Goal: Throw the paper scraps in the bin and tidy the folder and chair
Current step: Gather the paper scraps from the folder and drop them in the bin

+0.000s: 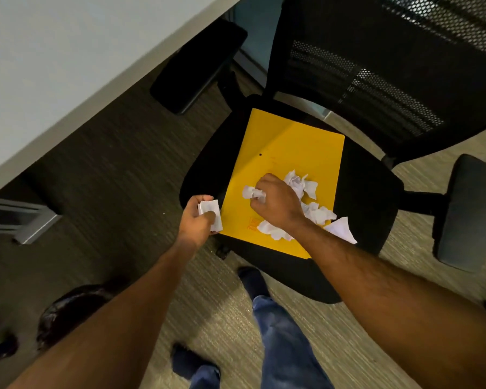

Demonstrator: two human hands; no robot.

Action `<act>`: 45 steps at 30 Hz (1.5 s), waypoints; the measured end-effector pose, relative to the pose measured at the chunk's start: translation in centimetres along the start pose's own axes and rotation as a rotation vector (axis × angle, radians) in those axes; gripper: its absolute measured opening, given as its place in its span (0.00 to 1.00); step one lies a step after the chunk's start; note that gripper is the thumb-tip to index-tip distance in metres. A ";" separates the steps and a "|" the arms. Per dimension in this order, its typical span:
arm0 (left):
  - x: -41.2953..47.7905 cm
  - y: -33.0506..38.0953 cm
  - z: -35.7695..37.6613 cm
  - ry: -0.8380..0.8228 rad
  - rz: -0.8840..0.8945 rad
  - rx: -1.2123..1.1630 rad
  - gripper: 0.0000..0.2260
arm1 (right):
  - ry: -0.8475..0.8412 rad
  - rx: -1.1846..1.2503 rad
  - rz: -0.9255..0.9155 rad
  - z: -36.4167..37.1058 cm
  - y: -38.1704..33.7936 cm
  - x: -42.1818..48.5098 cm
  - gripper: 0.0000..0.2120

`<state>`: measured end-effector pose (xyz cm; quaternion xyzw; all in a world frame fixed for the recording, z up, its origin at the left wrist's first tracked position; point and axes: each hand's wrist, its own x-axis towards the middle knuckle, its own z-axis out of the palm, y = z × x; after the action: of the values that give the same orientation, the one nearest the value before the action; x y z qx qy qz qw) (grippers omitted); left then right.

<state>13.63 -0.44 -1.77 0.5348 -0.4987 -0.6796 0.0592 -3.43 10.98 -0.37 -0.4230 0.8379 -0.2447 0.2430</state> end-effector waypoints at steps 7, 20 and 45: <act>-0.6 -0.3 1.8 -0.129 -0.043 -0.124 0.20 | 0.247 0.506 0.281 -1.3 1.0 -1.8 0.10; -0.9 -1.9 7.1 -0.171 -0.025 0.093 0.18 | 0.402 0.668 0.539 1.1 4.7 -6.1 0.17; -1.1 -3.3 4.9 -0.079 -0.047 -0.011 0.10 | -0.032 -0.326 0.140 1.6 3.7 -5.9 0.13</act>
<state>11.71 4.89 -3.89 0.5190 -0.4842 -0.7039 0.0264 -1.59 17.47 -2.68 -0.4011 0.8899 -0.0814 0.2013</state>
